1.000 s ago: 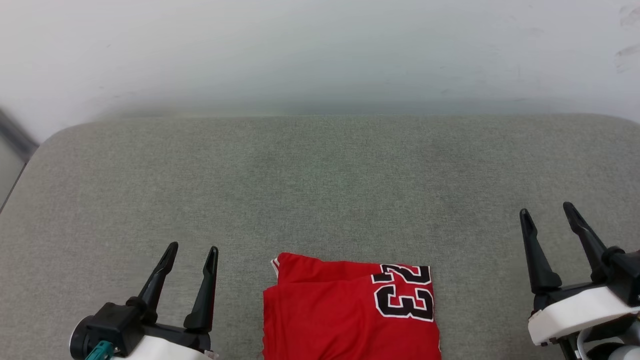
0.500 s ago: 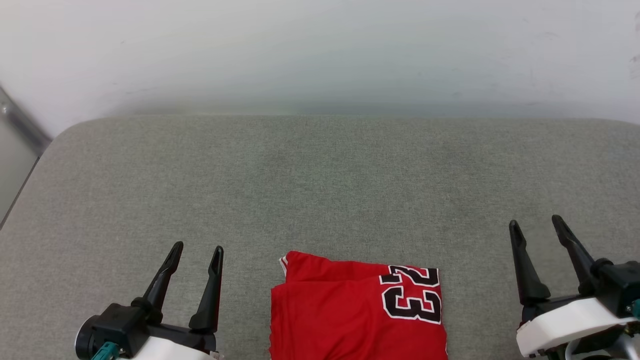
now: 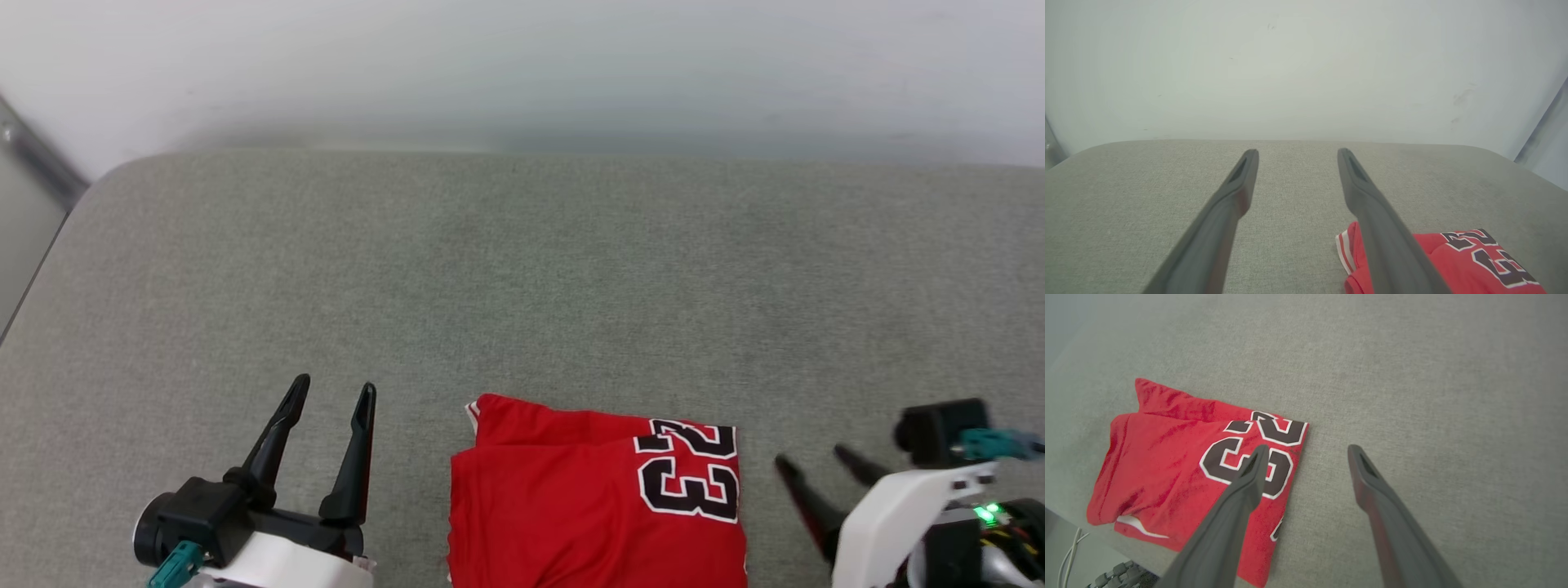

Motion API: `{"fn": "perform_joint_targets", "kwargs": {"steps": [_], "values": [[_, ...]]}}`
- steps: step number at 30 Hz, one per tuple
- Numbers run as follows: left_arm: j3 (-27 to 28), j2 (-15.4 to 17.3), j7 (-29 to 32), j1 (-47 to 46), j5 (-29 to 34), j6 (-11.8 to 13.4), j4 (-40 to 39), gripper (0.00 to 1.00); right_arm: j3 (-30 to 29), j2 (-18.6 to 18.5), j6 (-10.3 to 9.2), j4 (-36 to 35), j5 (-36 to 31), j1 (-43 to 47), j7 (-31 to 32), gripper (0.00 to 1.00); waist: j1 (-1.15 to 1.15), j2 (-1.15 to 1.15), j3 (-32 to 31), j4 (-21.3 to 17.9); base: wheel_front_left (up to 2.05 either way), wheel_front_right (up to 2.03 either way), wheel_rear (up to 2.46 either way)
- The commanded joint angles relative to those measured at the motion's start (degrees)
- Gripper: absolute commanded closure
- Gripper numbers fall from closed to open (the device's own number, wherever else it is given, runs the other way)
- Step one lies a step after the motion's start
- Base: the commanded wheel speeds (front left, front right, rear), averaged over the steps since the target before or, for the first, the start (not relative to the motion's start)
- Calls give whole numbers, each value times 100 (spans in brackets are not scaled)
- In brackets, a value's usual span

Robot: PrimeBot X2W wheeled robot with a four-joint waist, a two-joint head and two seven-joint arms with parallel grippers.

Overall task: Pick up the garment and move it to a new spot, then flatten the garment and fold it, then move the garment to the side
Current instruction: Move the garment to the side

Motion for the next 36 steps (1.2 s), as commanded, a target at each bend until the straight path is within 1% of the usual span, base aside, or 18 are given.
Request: {"fn": "perform_joint_targets", "kwargs": {"steps": [1,3,4,7,11,14,16,19,26,27,28,29,31,32,34,36], "values": [[-12,-7,-12,-76,16,-7,9,0,76,39,0,-102,45,42,339,0,0,0,84,61,0,0,0],[-41,-26,-12,-132,9,-7,26,0,28,103,-2,-197,76,62,956,0,0,0,171,115,0,0,0],[-102,-62,-12,-223,-11,-7,61,0,54,206,0,-242,-61,98,1699,0,0,0,281,234,0,0,0],[-131,-97,-12,-316,-59,-7,73,0,51,280,0,-154,-159,29,2064,0,0,0,393,365,0,0,0],[-145,-122,-12,-392,-66,-7,105,0,63,376,0,145,3,-113,2257,0,0,0,508,487,0,0,0],[-176,-142,-12,-467,-72,-7,118,0,49,391,0,426,-51,-245,2242,0,0,0,593,571,0,0,0],[-195,-149,-12,-476,-73,-7,142,0,92,394,0,669,63,-291,2193,0,0,0,619,614,0,0,0],[-214,-150,-12,-530,-76,-7,159,0,260,395,0,991,104,-402,2116,0,0,0,658,663,0,0,0],[-277,-142,-12,-586,-44,-7,210,0,661,408,0,1770,-137,-512,1915,0,0,0,722,735,0,0,0],[-281,-138,-12,-600,-35,-7,221,0,715,412,0,1858,-188,-527,1886,21,0,0,724,740,0,0,0],[-287,-133,-12,-610,-26,-7,229,0,766,416,1,1938,-251,-559,1851,87,0,0,722,740,0,0,0],[-292,-126,-12,-610,-22,-7,239,0,806,418,0,1999,-322,-599,1811,100,0,0,716,735,0,0,0],[-287,-122,-12,-573,-21,-7,257,0,908,425,1,2080,-468,-649,1762,100,0,0,674,699,0,0,0],[-287,-130,-12,-475,-28,-7,273,0,979,332,-2,2022,-668,-813,1702,100,0,0,596,582,0,0,0],[-303,-86,-12,-437,35,-7,297,0,1114,67,-4,1918,-849,-967,1658,100,0,0,553,463,0,0,0],[-320,-94,-12,-440,55,-7,292,0,1333,-297,-7,1763,-968,-1117,1641,100,0,0,538,320,0,0,0]]}}
